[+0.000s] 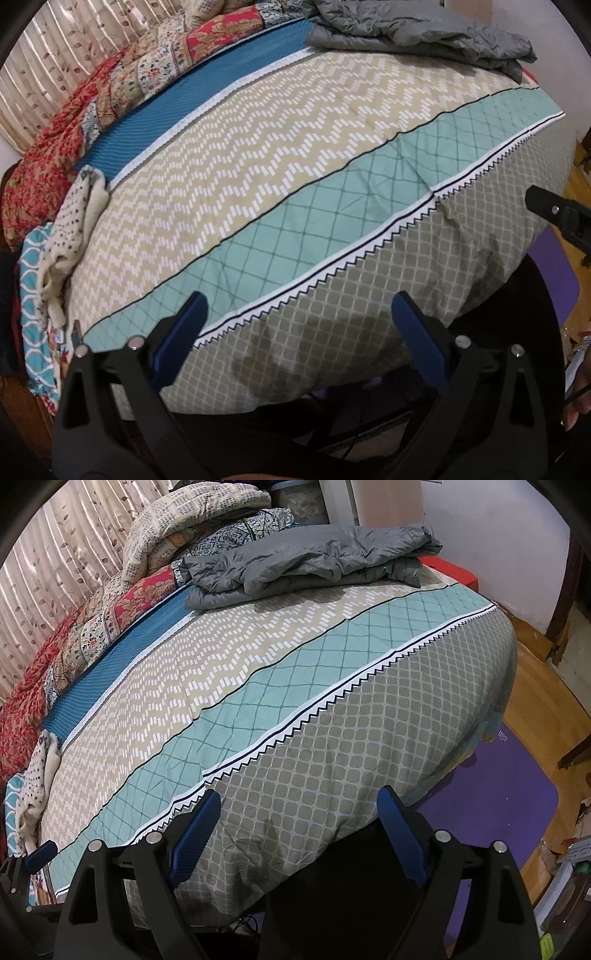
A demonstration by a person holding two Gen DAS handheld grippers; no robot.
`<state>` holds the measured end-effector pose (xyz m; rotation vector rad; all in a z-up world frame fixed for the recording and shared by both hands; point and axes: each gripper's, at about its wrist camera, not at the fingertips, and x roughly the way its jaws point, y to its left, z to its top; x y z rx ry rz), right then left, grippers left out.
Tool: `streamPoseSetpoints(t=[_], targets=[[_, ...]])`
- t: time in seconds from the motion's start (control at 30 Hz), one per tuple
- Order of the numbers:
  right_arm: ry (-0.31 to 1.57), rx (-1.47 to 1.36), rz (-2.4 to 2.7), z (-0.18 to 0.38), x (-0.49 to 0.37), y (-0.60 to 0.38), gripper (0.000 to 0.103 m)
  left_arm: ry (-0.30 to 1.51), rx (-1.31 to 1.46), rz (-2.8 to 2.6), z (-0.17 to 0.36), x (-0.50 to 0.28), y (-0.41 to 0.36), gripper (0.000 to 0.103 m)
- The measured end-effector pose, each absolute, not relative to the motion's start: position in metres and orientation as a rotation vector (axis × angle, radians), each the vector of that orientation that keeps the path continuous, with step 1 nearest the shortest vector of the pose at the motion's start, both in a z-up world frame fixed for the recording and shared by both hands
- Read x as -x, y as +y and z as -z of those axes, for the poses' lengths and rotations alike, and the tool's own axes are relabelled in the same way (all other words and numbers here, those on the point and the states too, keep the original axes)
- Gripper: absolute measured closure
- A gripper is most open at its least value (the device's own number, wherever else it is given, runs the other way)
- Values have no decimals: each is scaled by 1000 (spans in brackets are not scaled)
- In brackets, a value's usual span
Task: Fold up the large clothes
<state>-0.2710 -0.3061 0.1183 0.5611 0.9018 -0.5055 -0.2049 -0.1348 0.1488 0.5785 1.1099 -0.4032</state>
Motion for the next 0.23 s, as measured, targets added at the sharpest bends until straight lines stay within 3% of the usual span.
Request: streamPoseSetpoints(t=[0.23], targets=[[894, -538, 512, -122, 271, -302, 64, 1127, -566, 401, -147, 203, -133, 7]])
